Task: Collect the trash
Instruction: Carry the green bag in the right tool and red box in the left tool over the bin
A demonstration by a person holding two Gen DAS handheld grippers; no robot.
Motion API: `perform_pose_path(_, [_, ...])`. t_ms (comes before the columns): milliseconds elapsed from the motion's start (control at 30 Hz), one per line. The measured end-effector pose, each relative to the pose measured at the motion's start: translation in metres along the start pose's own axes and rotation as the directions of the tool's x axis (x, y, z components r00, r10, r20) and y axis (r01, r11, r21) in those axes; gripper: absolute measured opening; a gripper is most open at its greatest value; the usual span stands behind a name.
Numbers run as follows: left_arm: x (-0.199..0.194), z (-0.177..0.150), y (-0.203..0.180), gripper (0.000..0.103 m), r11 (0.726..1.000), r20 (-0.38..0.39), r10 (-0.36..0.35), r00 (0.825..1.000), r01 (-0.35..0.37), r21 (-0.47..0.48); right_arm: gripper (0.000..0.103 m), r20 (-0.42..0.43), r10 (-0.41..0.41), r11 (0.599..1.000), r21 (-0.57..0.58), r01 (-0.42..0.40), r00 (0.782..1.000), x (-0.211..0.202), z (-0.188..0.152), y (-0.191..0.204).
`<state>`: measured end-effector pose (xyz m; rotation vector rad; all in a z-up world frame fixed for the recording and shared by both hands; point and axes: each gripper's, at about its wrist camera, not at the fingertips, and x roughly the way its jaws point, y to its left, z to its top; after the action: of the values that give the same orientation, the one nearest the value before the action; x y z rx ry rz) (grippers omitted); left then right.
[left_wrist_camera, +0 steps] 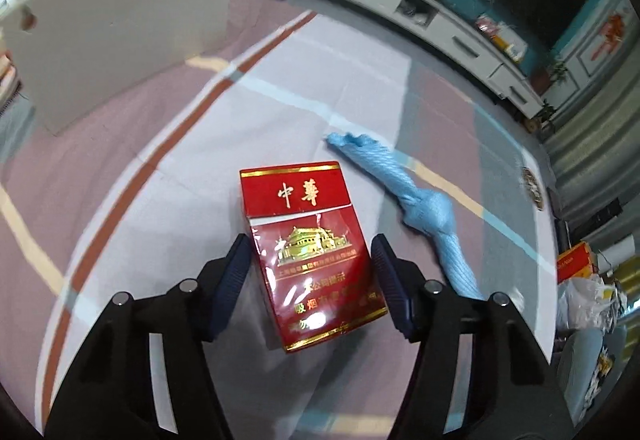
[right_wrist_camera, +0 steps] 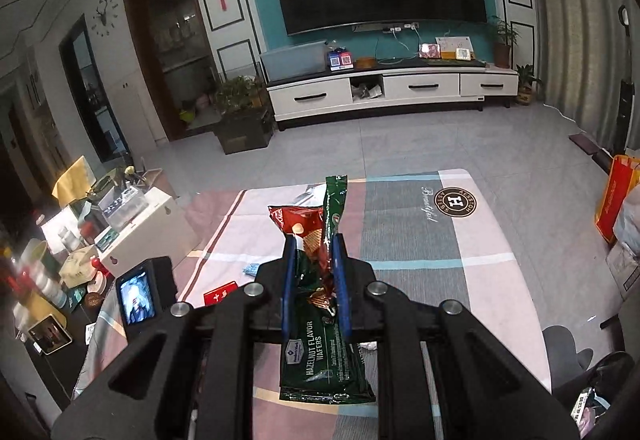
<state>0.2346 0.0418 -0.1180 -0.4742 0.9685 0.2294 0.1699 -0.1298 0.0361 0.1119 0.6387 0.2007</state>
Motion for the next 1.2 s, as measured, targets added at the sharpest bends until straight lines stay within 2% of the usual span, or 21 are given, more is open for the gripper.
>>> perform_pose_path(267, [-0.093, -0.036, -0.011, 0.063, 0.993, 0.151, -0.091, 0.984, 0.078, 0.089, 0.018, 0.033, -0.046, 0.999, -0.018, 0.046, 0.998, -0.037, -0.011, 0.012])
perform_pose_path(433, [-0.138, -0.068, -0.030, 0.063, 0.981, 0.193, -0.151, 0.970, 0.122, 0.153, 0.019, 0.021, -0.030, 0.995, 0.100, 0.028, 0.999, -0.067, -0.042, -0.012])
perform_pose_path(600, [-0.169, -0.090, -0.038, 0.063, 0.970, 0.199, -0.194, 0.961, 0.157, 0.187, 0.019, -0.009, -0.100, 0.981, 0.163, 0.100, 0.995, -0.091, -0.072, -0.036])
perform_pose_path(800, [-0.198, -0.117, -0.043, 0.063, 0.954, 0.203, -0.244, 0.948, 0.198, 0.223, 0.020, 0.008, -0.134, 0.964, 0.233, 0.128, 0.991, -0.122, -0.104, -0.058])
perform_pose_path(1100, [-0.222, -0.152, -0.079, 0.063, 0.911, 0.182, -0.321, 0.930, 0.250, 0.328, 0.021, 0.041, -0.225, 0.916, 0.351, 0.196, 0.974, -0.152, -0.125, -0.110])
perform_pose_path(1200, [-0.226, -0.163, -0.096, 0.063, 0.885, 0.148, -0.374, 0.916, 0.304, 0.352, 0.021, 0.061, -0.268, 0.892, 0.393, 0.223, 0.961, -0.167, -0.130, -0.129])
